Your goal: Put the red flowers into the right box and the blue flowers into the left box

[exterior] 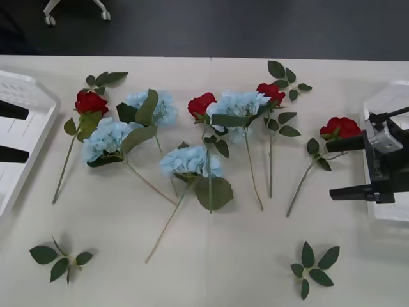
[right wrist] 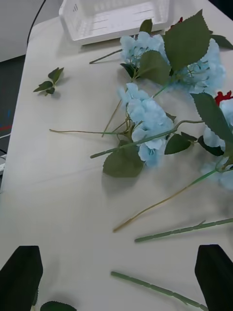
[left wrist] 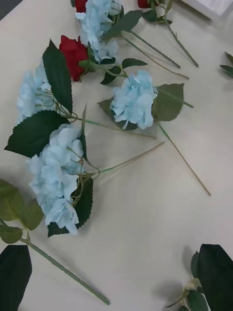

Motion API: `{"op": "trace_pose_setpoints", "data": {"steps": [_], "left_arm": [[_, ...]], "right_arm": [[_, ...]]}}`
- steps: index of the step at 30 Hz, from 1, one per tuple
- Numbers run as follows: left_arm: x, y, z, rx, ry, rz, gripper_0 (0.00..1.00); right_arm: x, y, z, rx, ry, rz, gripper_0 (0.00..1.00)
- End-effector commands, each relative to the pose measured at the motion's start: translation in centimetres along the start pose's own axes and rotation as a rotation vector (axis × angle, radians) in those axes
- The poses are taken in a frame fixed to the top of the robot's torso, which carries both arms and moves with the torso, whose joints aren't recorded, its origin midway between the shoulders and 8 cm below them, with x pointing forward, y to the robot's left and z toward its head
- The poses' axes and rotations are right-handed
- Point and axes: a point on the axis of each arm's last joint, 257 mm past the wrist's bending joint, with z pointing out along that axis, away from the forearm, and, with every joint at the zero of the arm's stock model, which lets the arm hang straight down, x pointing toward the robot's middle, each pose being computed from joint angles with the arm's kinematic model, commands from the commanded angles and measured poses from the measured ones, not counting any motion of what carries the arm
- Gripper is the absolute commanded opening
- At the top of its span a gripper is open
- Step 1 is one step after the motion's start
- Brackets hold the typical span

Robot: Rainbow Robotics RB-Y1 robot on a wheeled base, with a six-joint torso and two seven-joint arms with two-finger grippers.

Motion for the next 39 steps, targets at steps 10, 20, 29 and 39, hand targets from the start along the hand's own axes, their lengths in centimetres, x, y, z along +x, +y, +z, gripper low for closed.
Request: {"op": "trace_pose_setpoints", "data": {"steps": [10, 20, 29, 39], "left_arm": [[5.5, -0.2, 2.2, -0.015, 0.097, -0.055, 1.00], [7.9, 2.7, 3.0, -0.143, 0.155, -0.083, 1.00], [8.9, 5.2, 3.0, -0.259, 0.175, -0.262, 1.00], [9.6, 7.8, 4.8, -0.408, 0.087, -0.530, 1.00]], "right_arm": [[-1.6, -1.5, -1.9, 0.056, -0.057, 0.002, 0.93], [-4.2, -5.0, -2.7, 0.134, -0.058, 0.377, 0.93], [-2.6, -7.1, 0.9, 0.251, -0.052, 0.933, 0.93], [4.4, -8.9, 5.0, 0.514, -0.019, 1.364, 0.93]]}}
